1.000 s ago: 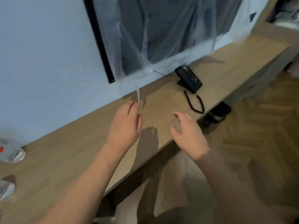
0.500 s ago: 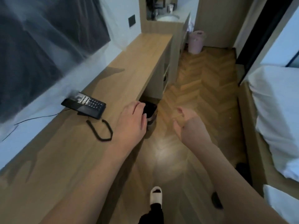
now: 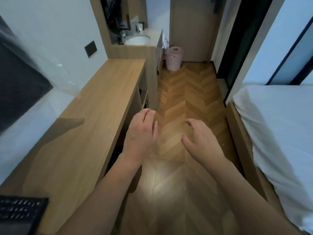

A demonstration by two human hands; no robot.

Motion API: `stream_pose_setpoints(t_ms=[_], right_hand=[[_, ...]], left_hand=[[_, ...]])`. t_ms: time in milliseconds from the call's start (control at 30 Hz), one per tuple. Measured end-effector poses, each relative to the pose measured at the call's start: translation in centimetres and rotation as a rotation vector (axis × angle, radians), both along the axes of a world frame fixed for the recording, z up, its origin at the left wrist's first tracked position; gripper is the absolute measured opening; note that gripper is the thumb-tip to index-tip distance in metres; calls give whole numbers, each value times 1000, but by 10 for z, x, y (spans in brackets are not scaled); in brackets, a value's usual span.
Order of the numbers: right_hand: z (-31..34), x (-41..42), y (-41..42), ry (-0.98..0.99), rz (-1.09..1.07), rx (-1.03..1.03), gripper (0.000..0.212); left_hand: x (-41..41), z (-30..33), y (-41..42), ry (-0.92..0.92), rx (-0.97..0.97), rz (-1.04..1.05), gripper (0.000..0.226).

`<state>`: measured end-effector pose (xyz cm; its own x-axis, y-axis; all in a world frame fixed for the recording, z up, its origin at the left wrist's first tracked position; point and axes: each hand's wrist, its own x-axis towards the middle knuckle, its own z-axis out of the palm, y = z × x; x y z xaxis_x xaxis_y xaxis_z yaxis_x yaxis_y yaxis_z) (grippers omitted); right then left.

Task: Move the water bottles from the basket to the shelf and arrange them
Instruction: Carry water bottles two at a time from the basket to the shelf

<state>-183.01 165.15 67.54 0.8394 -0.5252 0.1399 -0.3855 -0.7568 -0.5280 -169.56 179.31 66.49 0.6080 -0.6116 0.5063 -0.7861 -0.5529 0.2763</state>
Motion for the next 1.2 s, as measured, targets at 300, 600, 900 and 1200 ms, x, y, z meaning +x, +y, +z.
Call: stream_pose_setpoints(t_ms=[300, 600, 900, 1200], right_hand=[[-21, 135, -217, -38, -53, 45, 52], [4, 273, -414, -37, -66, 58, 53], [-14, 459, -589, -3, -14, 34, 52], [-7, 596, -799, 28, -147, 16, 51]], left_hand=[[141, -13, -217, -3, 54, -38, 36], [274, 18, -412, 22, 48, -38, 37], [468, -10, -580, 57, 11, -15, 34], [618, 10, -815, 86, 13, -158, 35]])
